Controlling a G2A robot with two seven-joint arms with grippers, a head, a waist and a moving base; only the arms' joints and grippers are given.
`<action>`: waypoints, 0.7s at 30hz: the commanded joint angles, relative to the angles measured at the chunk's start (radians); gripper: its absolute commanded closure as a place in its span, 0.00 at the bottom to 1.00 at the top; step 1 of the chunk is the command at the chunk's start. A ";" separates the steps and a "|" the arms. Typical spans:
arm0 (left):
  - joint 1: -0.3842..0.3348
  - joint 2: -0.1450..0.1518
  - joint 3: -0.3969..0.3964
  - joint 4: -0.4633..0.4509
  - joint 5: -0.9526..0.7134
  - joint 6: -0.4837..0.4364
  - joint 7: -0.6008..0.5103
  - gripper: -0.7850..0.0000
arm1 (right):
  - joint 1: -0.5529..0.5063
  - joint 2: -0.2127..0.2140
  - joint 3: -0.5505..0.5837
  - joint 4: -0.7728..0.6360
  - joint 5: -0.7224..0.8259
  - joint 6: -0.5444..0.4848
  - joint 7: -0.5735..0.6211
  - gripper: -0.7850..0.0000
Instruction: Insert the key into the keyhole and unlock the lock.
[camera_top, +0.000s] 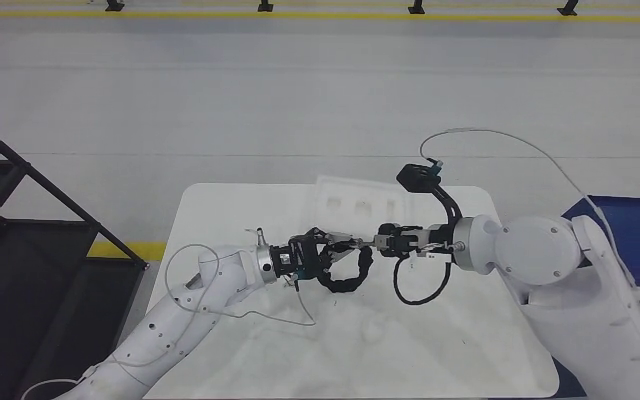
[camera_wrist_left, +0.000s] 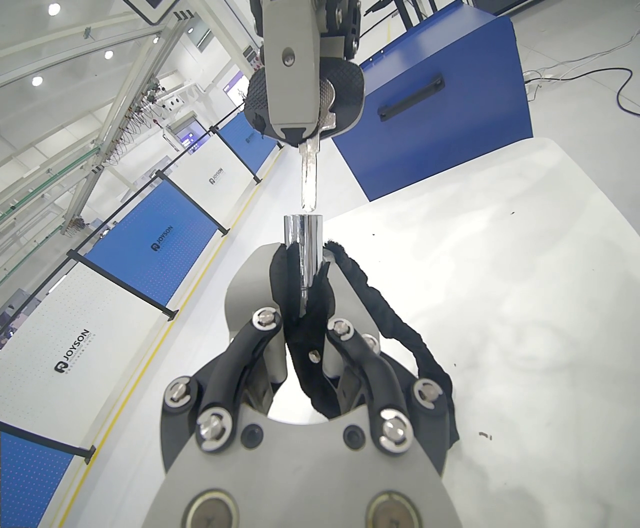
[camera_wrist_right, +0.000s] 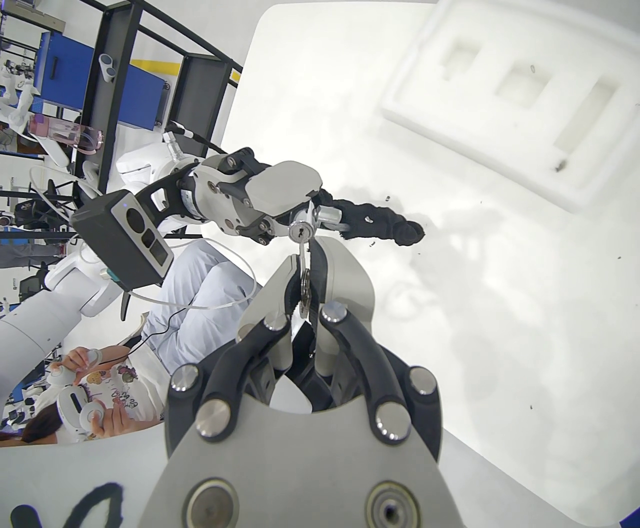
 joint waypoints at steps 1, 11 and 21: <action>0.000 -0.001 -0.001 0.002 0.001 -0.002 0.002 1.00 | 0.000 0.000 -0.002 0.001 0.004 0.000 -0.004 1.00; -0.001 -0.008 -0.006 0.005 0.005 -0.021 0.009 1.00 | 0.003 0.004 -0.011 0.006 0.005 -0.004 -0.012 1.00; 0.002 -0.012 -0.010 -0.012 0.035 -0.026 0.010 1.00 | 0.020 0.006 -0.031 0.019 0.008 -0.007 -0.004 1.00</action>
